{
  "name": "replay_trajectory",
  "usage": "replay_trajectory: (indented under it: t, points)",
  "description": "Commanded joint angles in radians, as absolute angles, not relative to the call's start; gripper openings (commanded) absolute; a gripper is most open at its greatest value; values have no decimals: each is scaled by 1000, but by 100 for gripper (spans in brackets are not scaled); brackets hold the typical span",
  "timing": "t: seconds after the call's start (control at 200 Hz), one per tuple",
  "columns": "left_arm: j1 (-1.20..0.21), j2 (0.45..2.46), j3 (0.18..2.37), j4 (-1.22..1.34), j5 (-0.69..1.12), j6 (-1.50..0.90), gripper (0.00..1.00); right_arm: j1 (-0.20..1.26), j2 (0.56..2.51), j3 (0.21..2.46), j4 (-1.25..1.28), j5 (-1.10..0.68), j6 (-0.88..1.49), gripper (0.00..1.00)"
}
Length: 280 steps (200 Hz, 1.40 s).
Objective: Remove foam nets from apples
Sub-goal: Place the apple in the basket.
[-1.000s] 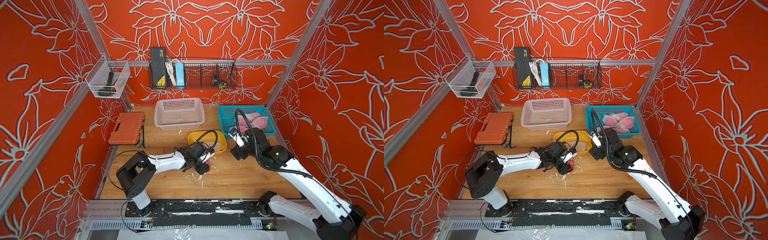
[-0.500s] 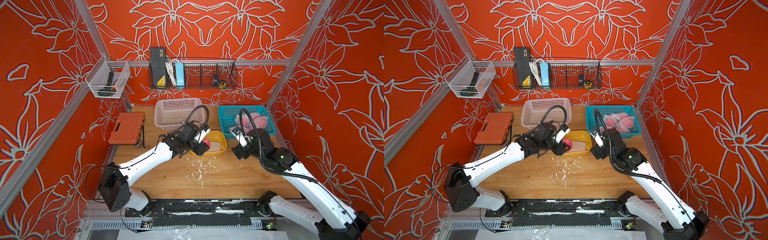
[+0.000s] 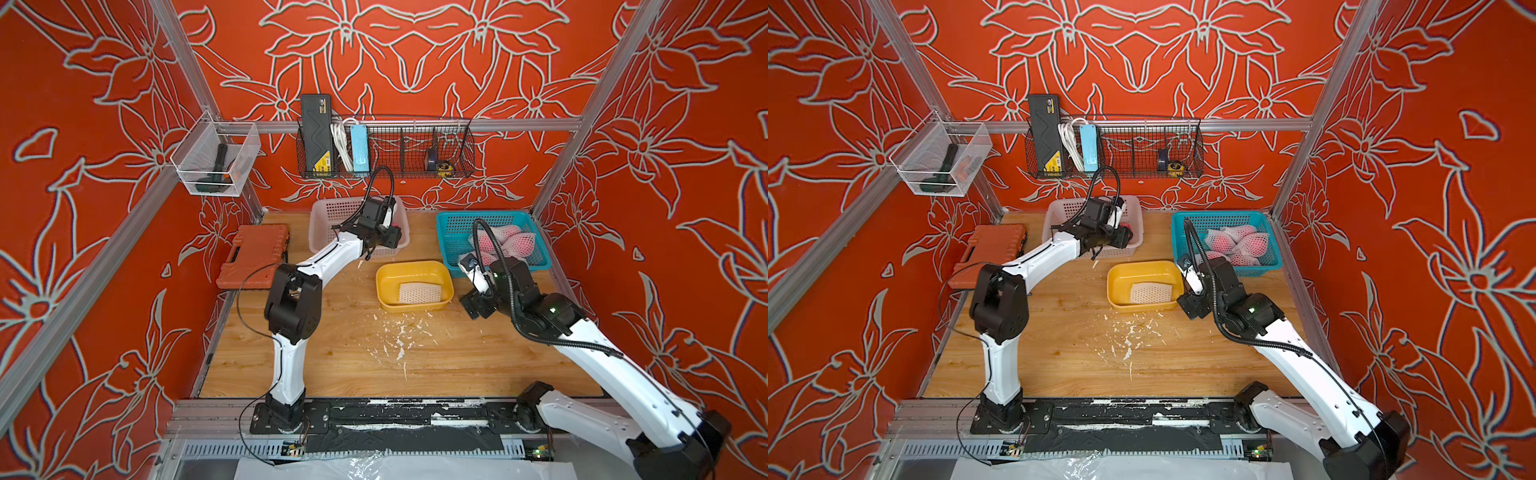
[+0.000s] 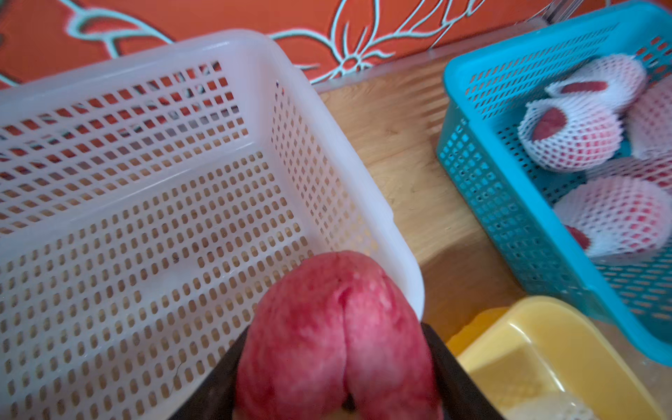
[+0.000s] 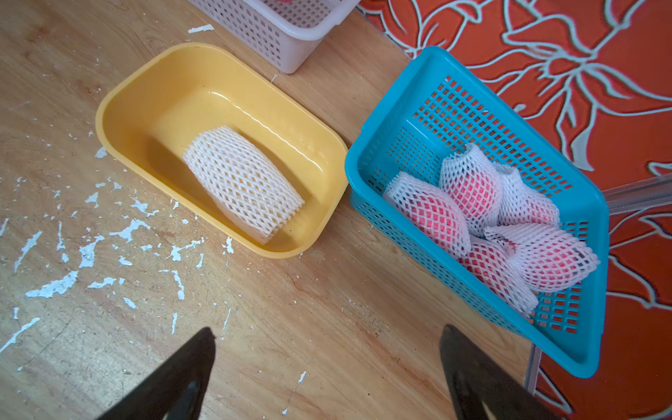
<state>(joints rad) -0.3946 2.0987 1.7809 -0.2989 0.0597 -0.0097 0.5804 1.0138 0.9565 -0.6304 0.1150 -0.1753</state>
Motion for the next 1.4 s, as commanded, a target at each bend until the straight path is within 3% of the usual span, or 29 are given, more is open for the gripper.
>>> replay_trajectory:
  t: [0.0, 0.415, 0.826, 1.091, 1.396]
  points:
    - [-371, 2180, 1908, -337, 36, 13, 42, 567, 1069, 992, -600, 146, -203, 97]
    - [-305, 2290, 1924, -374, 75, 21, 44, 479, 1291, 1143, -523, 89, -227, 97]
    - [-270, 2184, 1753, -351, 119, 3, 45, 318, 1520, 1309, -533, 173, -162, 97]
    - [-270, 2260, 1911, -446, 156, 5, 51, 251, 1649, 1420, -551, 200, -191, 96]
    - [-269, 2301, 1939, -472, 179, 0, 63, 188, 1793, 1558, -667, 244, -253, 94]
